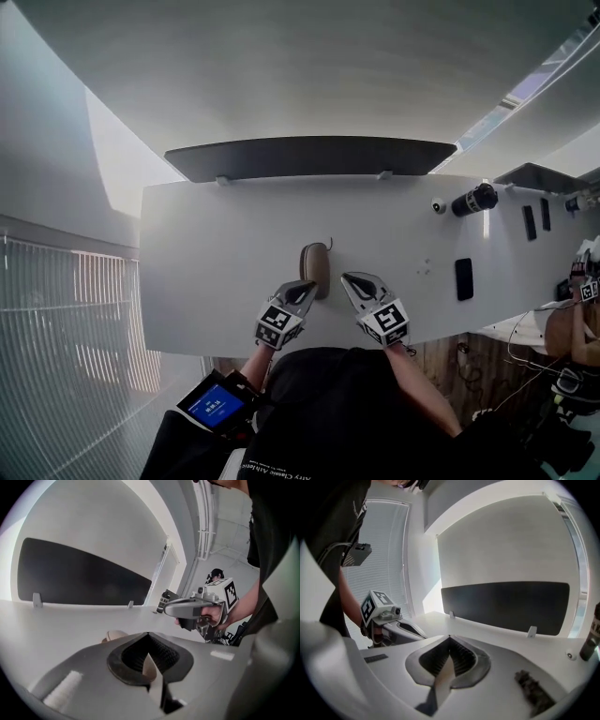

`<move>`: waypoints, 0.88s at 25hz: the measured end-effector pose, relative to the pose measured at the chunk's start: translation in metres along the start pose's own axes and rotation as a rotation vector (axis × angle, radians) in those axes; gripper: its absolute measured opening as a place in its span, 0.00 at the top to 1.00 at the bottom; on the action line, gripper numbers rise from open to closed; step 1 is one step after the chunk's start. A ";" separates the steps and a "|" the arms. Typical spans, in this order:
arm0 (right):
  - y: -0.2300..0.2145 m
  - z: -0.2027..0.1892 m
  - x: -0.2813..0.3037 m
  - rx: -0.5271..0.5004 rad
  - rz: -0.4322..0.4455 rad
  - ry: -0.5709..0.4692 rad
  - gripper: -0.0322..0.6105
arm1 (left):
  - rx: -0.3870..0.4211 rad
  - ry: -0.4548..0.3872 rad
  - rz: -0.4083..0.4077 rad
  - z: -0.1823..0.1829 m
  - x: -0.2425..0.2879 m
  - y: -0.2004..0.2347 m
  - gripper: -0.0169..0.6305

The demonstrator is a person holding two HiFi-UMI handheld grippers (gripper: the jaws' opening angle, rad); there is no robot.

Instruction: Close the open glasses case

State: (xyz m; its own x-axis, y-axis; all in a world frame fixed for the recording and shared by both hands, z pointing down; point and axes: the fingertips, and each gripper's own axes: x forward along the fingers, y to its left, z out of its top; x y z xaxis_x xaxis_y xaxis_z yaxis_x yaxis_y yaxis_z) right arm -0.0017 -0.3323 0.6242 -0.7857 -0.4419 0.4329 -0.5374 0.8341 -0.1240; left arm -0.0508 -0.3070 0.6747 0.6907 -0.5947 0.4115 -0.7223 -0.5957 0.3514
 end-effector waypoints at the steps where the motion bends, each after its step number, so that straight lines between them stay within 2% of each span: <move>1: 0.000 0.007 -0.008 0.005 -0.013 -0.027 0.94 | 0.027 -0.020 -0.007 0.009 -0.002 -0.003 0.96; 4: 0.008 0.029 -0.023 0.012 -0.029 -0.103 0.94 | 0.091 -0.096 -0.009 0.041 -0.016 -0.011 0.96; 9: 0.023 0.044 -0.030 -0.028 -0.030 -0.143 0.94 | 0.164 -0.172 -0.015 0.076 -0.034 -0.025 0.96; 12: 0.027 0.049 -0.029 -0.031 -0.032 -0.143 0.94 | 0.179 -0.172 -0.010 0.076 -0.040 -0.028 0.96; 22: 0.044 0.045 -0.031 -0.037 -0.041 -0.148 0.94 | 0.151 -0.145 0.005 0.049 -0.060 -0.030 0.96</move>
State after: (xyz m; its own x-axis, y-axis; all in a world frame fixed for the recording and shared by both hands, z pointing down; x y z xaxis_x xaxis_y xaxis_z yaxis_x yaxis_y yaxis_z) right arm -0.0145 -0.2967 0.5646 -0.8016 -0.5172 0.3000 -0.5603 0.8249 -0.0750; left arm -0.0691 -0.2799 0.5987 0.6932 -0.6624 0.2841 -0.7193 -0.6605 0.2152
